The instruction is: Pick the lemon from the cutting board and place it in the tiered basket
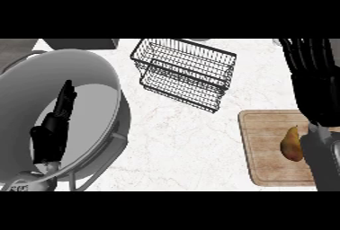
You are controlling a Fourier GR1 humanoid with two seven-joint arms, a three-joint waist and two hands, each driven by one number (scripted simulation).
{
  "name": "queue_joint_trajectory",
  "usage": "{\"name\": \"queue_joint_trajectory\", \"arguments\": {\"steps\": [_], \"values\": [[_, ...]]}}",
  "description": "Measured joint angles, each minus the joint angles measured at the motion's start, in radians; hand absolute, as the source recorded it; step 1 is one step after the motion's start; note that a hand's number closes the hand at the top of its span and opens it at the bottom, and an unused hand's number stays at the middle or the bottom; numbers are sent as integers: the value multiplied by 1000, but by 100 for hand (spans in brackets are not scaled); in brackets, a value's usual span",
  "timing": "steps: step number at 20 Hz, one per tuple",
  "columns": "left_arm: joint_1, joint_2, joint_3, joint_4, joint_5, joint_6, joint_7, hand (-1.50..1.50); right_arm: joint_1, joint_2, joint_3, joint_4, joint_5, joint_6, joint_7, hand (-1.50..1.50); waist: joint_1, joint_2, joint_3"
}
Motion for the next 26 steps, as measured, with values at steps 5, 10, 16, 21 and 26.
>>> {"name": "queue_joint_trajectory", "arguments": {"steps": [5, 10, 16, 21, 26], "values": [[61, -7, 39, 8, 12, -3, 38, 0, 109, -144, -170, 42, 41, -48, 7, 150, -32, -8, -2], [150, 3, 86, -43, 30, -11, 103, 0, 247, -222, -408, 204, 96, -259, 64, -150, -97, -5, 6], [161, -44, 87, -49, 7, -44, 110, 0, 379, -200, -622, 260, 29, -339, 10, -150, -66, -17, 8], [157, -71, 100, -52, -12, -71, 119, 0, 531, -249, -607, 196, 46, -264, 111, -150, -49, -20, 3], [156, -90, 110, -64, -32, -90, 134, 0, 672, -364, -524, 106, 118, -165, 282, -150, -37, -16, -3]]}}
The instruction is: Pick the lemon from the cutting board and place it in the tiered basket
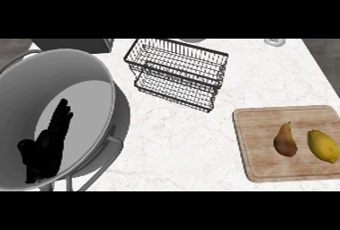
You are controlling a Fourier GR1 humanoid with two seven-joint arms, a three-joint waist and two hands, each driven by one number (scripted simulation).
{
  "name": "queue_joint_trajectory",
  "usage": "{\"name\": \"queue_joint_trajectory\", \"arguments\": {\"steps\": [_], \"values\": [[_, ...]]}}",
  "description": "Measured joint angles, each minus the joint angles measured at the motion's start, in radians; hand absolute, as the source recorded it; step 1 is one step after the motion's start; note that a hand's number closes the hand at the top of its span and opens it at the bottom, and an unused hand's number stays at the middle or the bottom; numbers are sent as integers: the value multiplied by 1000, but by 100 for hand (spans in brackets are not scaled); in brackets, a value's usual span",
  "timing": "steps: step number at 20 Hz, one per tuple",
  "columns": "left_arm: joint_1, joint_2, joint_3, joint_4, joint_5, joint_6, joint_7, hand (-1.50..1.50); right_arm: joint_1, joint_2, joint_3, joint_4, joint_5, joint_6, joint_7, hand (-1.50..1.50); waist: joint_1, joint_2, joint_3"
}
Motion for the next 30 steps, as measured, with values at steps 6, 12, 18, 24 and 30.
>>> {"name": "queue_joint_trajectory", "arguments": {"steps": [6, 12, 18, 24, 30], "values": [[-14, -24, 8, 1, -24, -26, 16, 0, 107, -145, 85, -139, 144, 29, 219, -150, 19, 5, -3], [-34, -55, 21, 20, -43, -53, 24, 0, 132, -186, 158, -284, 279, -28, 456, -150, 34, 3, 1], [-44, -85, 30, 32, -65, -83, 12, 0, 75, -189, 276, -338, 414, -67, 641, -150, 53, 3, 5], [-35, -107, 43, 29, -87, -103, 2, 0, 43, -203, 386, -341, 519, -30, 784, -150, 60, 3, 6], [-32, -128, 58, 30, -105, -126, 3, 0, -43, -185, 474, -318, 560, 18, 891, -150, 64, 3, 8]]}}
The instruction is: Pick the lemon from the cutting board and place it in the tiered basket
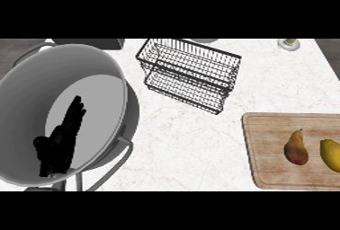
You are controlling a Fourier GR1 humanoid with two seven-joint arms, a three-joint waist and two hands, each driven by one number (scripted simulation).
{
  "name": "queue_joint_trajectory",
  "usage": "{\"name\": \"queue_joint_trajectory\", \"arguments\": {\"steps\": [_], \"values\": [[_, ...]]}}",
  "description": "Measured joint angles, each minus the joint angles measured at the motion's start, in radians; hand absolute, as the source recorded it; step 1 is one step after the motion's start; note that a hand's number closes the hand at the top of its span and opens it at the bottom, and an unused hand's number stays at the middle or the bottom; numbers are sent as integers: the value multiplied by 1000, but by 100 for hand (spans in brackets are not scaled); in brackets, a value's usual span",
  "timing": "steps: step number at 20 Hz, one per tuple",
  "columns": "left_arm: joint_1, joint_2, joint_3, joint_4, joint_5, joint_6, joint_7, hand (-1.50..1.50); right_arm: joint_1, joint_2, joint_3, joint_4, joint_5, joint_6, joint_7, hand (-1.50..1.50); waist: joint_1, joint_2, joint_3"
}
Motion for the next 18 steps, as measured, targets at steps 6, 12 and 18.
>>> {"name": "queue_joint_trajectory", "arguments": {"steps": [6, 12, 18], "values": [[-1, -18, 18, 6, -27, -10, 7, 0, -77, 53, 67, 35, 35, 13, 26, -150, -6, -2, 2], [12, -38, 31, -5, -48, -23, 3, 0, -133, 60, 108, 103, 25, 75, 65, -150, -4, -1, 1], [19, -56, 48, -7, -66, -40, 4, 0, -183, 65, 119, 171, 2, 123, 72, -150, -7, -2, 2]]}}
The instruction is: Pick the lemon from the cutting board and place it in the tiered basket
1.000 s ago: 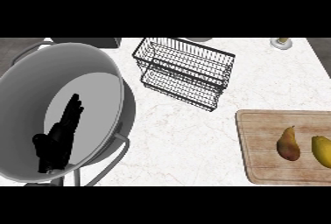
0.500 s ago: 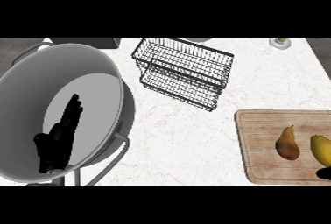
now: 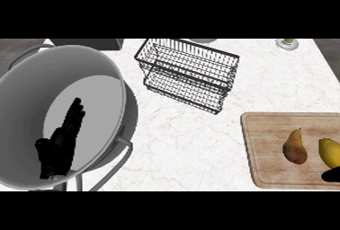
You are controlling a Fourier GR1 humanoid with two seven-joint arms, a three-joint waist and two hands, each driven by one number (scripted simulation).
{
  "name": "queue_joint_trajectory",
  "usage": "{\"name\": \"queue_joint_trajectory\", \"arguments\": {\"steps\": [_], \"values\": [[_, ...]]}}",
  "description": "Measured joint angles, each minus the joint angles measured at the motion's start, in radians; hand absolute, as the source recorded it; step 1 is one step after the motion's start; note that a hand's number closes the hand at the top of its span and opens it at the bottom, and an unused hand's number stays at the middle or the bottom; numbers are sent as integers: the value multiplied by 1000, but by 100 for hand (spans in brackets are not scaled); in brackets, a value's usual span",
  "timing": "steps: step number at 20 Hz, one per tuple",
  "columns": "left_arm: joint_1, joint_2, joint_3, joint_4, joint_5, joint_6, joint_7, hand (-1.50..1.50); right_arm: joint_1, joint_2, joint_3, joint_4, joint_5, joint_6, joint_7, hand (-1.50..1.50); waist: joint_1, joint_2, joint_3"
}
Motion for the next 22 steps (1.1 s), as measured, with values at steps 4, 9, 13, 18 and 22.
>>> {"name": "queue_joint_trajectory", "arguments": {"steps": [4, 9, 13, 18, 22], "values": [[4, -13, 9, -6, -20, -2, 2, 0, -32, 12, 11, 46, -5, 21, -1, -150, -1, 0, -1], [-2, -25, 23, 4, -32, -17, 2, 0, -70, 29, 21, 123, -10, 45, -18, -150, -3, -1, 1], [0, -35, 29, -3, -51, -20, 19, 0, -93, 47, 21, 160, -19, 59, -16, -150, -5, -1, 0], [6, -44, 48, -5, -43, -42, 20, 0, -97, 71, 16, 223, -21, 70, -31, -150, -8, 0, -1], [12, -57, 54, -7, -62, -46, 11, 0, -95, 83, 10, 262, -26, 82, -57, -150, -11, -2, 0]]}}
